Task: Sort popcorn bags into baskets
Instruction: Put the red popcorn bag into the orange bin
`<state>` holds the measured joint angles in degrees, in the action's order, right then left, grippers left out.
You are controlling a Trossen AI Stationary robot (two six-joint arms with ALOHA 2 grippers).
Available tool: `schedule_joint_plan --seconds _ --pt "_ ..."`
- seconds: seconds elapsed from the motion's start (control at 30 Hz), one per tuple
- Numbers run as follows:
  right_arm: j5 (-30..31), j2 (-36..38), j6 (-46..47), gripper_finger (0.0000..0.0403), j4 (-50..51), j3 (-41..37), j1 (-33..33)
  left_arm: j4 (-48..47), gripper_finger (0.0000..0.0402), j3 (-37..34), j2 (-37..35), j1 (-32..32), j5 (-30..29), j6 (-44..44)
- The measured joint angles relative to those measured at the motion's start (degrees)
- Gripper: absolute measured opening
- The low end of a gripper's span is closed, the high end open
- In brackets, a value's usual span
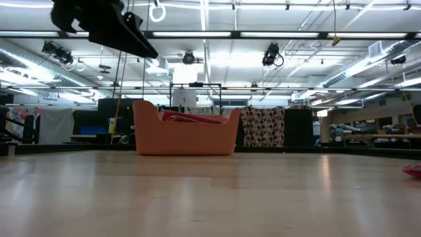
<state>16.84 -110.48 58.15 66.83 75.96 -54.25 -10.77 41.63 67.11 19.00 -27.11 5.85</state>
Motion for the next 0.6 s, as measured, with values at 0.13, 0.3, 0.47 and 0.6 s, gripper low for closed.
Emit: schedule_joint_plan --seconds 0.13,0.3,0.47,0.6 --pt "-0.2 -0.1 5.6 0.0123 4.3 -0.2 -3.2 -0.1 0.0176 0.0 0.0 -1.6 0.0 -0.3" --pt "-0.3 0.0 7.5 0.0123 6.5 -1.6 -7.1 -0.2 0.0176 0.0 0.0 -2.1 0.0 -0.4" --pt "-0.6 -0.1 7.4 0.0123 4.8 -5.6 -7.8 -0.2 0.0176 0.0 0.0 -2.1 0.0 -1.3" --pt "-0.2 -0.1 5.0 0.0123 4.3 -8.3 -6.9 -0.7 0.0176 0.0 0.0 -2.1 1.4 -2.2"
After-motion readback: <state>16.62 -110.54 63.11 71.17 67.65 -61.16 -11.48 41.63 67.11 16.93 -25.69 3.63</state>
